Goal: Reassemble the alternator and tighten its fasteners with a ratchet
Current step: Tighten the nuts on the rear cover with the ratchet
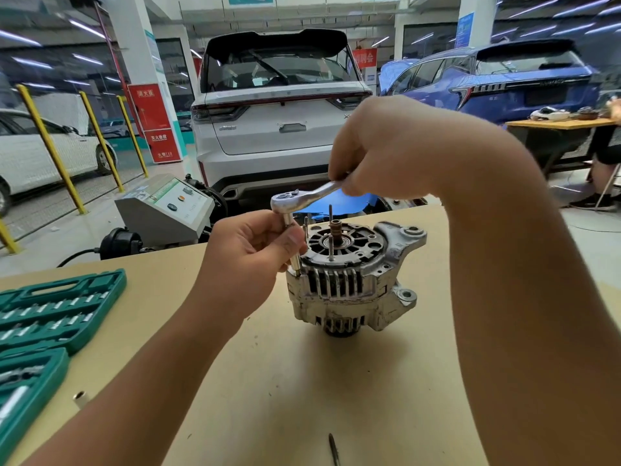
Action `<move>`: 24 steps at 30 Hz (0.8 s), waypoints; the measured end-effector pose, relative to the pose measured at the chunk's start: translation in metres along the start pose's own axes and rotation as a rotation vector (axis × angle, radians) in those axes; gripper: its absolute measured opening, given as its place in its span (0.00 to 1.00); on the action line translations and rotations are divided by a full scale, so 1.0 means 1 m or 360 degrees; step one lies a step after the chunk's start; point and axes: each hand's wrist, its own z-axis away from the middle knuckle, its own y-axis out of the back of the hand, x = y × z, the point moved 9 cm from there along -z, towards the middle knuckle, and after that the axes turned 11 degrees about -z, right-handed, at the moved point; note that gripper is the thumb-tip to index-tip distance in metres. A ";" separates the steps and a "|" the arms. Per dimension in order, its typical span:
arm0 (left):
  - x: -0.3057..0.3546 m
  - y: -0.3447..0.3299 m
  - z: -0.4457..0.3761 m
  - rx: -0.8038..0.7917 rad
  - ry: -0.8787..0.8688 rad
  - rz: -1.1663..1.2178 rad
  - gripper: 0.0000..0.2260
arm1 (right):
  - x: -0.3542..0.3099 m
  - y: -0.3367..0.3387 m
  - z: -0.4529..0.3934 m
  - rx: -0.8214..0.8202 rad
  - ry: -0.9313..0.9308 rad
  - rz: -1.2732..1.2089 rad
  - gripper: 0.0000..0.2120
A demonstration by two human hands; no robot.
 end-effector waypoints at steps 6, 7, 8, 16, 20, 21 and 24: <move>0.001 -0.003 0.003 0.0086 -0.0004 0.0038 0.04 | -0.013 -0.014 0.011 -0.0396 0.0083 -0.0163 0.08; 0.003 -0.003 0.002 0.0067 -0.0019 0.0033 0.05 | -0.010 -0.012 0.007 -0.0309 0.0064 -0.0136 0.07; 0.004 -0.004 0.002 0.0032 -0.0038 0.0028 0.05 | -0.007 -0.010 0.003 -0.0207 0.0045 -0.0075 0.08; 0.010 -0.005 0.004 0.0071 -0.0081 -0.0033 0.07 | -0.016 -0.012 0.014 -0.0377 0.0108 -0.0196 0.13; 0.007 -0.005 0.001 -0.0020 -0.0065 -0.0044 0.09 | -0.009 -0.011 0.003 -0.0147 0.0030 -0.0010 0.13; 0.006 -0.003 0.001 -0.0010 -0.0062 -0.0048 0.08 | -0.010 -0.013 0.003 -0.0184 0.0042 0.0003 0.13; 0.008 0.001 0.004 0.0090 -0.0108 -0.0067 0.07 | -0.018 -0.020 0.013 -0.0489 0.0140 -0.0105 0.20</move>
